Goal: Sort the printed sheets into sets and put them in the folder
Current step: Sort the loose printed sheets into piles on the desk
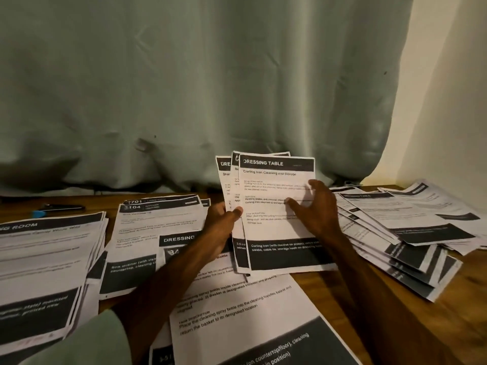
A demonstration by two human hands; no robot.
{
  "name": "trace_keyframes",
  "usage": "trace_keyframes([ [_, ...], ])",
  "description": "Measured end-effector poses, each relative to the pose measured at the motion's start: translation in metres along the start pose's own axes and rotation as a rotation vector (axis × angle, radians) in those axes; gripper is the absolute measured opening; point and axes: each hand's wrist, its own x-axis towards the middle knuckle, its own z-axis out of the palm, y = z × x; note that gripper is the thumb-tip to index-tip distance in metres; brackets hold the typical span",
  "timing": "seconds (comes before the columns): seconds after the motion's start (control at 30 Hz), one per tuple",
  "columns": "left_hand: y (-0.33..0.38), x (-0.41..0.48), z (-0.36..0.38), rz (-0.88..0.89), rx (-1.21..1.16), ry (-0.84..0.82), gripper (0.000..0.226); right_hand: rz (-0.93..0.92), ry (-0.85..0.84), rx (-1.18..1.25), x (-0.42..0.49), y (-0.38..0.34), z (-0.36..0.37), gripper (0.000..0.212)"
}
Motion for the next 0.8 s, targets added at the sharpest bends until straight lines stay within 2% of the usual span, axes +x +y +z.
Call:
trace_keyframes([
  [0.03,0.002,0.001,-0.003,0.011,-0.002,-0.011,0.028,0.051,0.002,0.046,0.002,0.005,-0.002,0.076],
  [0.1,0.006,0.005,-0.013,0.018,0.004,-0.007,0.026,0.172,-0.024,0.229,0.003,0.007,-0.006,0.071],
  [0.17,0.007,0.008,-0.022,0.015,0.015,0.021,0.025,0.279,-0.122,0.434,0.003,0.006,-0.008,0.054],
  [0.23,0.006,0.011,-0.031,0.015,0.008,0.038,0.024,0.305,-0.195,0.542,0.005,0.007,-0.004,0.036],
  [0.37,0.004,0.015,-0.039,0.018,-0.102,0.044,0.016,0.308,-0.187,0.606,0.002,0.006,0.005,0.028],
  [0.47,0.000,0.019,-0.038,0.038,-0.104,0.046,0.022,0.293,-0.192,0.657,0.000,0.005,0.005,0.022],
  [0.63,-0.004,0.022,-0.039,0.062,-0.092,0.049,0.015,0.265,-0.175,0.685,-0.002,0.003,0.003,0.013],
  [0.8,-0.006,0.026,-0.041,0.064,-0.069,0.095,0.024,0.278,-0.161,0.676,0.002,0.008,0.005,0.011],
])
